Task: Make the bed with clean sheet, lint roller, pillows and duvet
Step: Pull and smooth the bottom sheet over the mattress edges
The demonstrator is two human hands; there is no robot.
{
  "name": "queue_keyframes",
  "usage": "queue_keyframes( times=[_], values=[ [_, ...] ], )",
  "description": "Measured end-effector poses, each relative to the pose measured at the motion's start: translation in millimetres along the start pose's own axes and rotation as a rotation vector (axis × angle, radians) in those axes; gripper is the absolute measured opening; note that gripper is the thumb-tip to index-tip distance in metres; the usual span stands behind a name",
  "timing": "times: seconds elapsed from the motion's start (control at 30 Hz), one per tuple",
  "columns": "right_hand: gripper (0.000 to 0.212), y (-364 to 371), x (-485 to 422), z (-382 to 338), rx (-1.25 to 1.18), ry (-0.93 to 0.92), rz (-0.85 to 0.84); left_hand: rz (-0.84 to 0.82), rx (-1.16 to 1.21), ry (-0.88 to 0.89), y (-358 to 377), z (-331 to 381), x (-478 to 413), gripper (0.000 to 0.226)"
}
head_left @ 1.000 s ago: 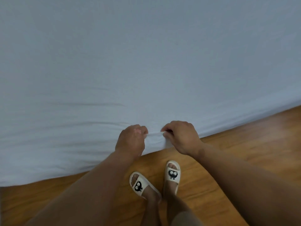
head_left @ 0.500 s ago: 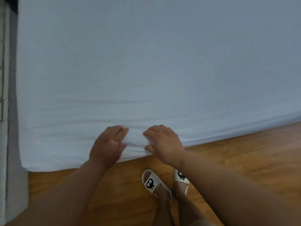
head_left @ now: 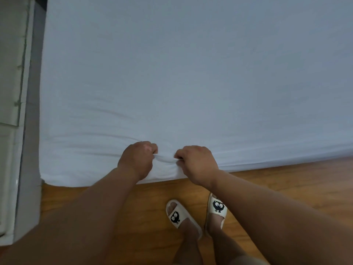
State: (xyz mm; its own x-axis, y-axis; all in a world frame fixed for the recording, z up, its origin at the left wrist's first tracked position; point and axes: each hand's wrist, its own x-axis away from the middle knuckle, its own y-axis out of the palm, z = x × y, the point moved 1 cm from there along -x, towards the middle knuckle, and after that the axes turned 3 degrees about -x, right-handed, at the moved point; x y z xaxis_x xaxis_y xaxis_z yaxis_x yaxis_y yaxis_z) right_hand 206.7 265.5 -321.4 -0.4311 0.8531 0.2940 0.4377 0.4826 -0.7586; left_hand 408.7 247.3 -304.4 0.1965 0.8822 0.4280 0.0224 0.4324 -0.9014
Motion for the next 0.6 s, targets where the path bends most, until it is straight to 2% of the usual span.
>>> queue_keyframes(
  times=[0.23,0.37,0.5,0.6],
  values=[
    [0.017,9,5,-2,-0.009,0.057,0.031,0.022,-0.025,0.084,4,-4,3,0.019],
    [0.018,24,10,-12,0.034,0.13,0.134,0.122,0.105,0.193,17,-20,10,0.018],
    [0.021,52,12,-41,0.086,0.163,0.197,0.187,0.238,0.416,31,-58,28,0.044],
    [0.033,70,-8,-80,0.049,0.15,0.261,0.225,0.19,0.328,26,-120,38,0.054]
  ],
)
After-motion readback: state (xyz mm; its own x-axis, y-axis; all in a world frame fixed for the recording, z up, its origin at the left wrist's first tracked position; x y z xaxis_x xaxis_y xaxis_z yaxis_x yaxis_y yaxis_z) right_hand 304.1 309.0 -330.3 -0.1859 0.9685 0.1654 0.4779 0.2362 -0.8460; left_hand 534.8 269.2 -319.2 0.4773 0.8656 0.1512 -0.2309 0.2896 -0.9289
